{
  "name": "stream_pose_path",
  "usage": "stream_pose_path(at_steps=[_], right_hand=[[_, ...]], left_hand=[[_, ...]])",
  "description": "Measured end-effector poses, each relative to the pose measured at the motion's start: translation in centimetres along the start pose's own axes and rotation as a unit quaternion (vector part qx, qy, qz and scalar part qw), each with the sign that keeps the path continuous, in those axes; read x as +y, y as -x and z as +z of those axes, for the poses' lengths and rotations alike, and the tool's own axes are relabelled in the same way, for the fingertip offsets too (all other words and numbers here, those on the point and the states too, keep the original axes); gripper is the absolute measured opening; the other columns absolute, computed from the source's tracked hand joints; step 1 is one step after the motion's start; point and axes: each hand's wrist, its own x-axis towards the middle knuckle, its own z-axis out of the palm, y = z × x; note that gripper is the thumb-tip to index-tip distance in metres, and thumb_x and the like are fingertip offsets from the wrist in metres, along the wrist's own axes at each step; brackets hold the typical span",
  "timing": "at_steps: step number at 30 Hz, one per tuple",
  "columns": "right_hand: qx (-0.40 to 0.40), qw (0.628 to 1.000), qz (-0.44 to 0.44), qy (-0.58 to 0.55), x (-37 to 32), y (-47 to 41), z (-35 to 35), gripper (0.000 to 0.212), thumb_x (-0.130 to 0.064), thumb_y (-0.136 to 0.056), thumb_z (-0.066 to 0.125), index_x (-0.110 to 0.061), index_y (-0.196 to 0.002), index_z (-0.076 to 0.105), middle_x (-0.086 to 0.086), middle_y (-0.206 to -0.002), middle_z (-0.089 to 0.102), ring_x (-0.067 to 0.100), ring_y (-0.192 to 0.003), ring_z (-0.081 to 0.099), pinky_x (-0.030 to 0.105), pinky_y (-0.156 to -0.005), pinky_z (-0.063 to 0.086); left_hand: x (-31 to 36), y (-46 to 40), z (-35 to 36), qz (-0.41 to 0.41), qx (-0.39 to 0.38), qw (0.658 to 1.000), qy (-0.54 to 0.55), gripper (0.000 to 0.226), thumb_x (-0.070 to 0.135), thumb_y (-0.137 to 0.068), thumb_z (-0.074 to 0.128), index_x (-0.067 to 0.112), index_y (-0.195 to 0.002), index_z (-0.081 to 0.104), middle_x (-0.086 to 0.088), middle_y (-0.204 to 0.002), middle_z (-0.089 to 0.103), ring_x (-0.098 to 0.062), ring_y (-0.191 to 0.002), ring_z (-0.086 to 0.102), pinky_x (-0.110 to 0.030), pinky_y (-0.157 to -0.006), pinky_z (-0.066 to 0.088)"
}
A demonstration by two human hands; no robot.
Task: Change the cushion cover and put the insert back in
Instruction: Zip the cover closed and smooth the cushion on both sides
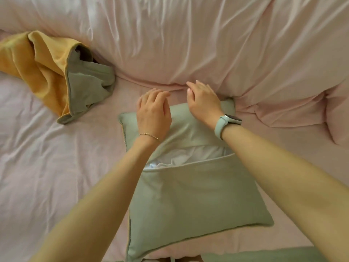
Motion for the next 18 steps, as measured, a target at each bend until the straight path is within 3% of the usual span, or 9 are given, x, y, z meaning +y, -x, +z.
stream_pose_path(at_steps=[3,5,9,14,18], right_hand=[[-0.099,0.994,0.039,0.033,1.3,-1.6,3.0,0.044,-0.025,-0.1,0.027,-0.011,-0.14,0.036,0.003,-0.148,0.036,0.016,-0.141,0.019,0.037,-0.113,0.008],[-0.09,0.992,0.048,0.08,2.5,0.5,5.3,0.048,-0.029,-0.098,0.025,-0.012,-0.142,0.034,0.003,-0.149,0.033,0.017,-0.142,0.018,0.039,-0.114,0.005],[0.029,0.993,-0.032,0.113,3.1,8.0,6.6,0.054,-0.03,-0.091,0.025,-0.009,-0.137,0.044,0.014,-0.14,0.045,0.027,-0.134,0.036,0.044,-0.111,0.013],[0.066,0.986,-0.102,0.112,3.7,15.8,7.5,0.055,-0.029,-0.088,0.032,-0.007,-0.139,0.031,0.018,-0.145,0.035,0.03,-0.135,0.026,0.047,-0.114,0.009],[0.06,0.983,-0.125,0.119,4.4,16.3,10.2,0.054,-0.029,-0.089,0.031,-0.006,-0.138,0.028,0.015,-0.145,0.025,0.031,-0.135,0.024,0.046,-0.115,0.005]], left_hand=[[-1.7,-1.6,2.6,-0.128,-0.171,0.974,-0.07,0.043,0.029,-0.098,0.027,0.02,-0.138,0.041,0.001,-0.148,0.036,-0.021,-0.141,0.019,-0.043,-0.114,0.007],[-2.7,0.8,4.4,-0.142,-0.218,0.959,-0.116,0.051,0.037,-0.095,0.02,0.023,-0.14,0.037,0.002,-0.149,0.034,-0.021,-0.142,0.018,-0.043,-0.115,0.004],[-2.2,7.5,4.2,-0.04,-0.117,0.98,-0.157,0.051,0.035,-0.09,0.027,0.019,-0.133,0.05,-0.009,-0.137,0.05,-0.027,-0.132,0.04,-0.045,-0.111,0.012],[-1.1,15.4,3.2,-0.001,-0.091,0.982,-0.162,0.05,0.034,-0.091,0.028,0.024,-0.139,0.032,-0.008,-0.148,0.034,-0.023,-0.141,0.016,-0.043,-0.115,0.001],[-2.5,16.9,5.1,-0.009,-0.102,0.977,-0.185,0.05,0.039,-0.097,0.009,0.022,-0.139,0.029,-0.007,-0.145,0.026,-0.015,-0.144,-0.004,-0.041,-0.116,-0.005]])
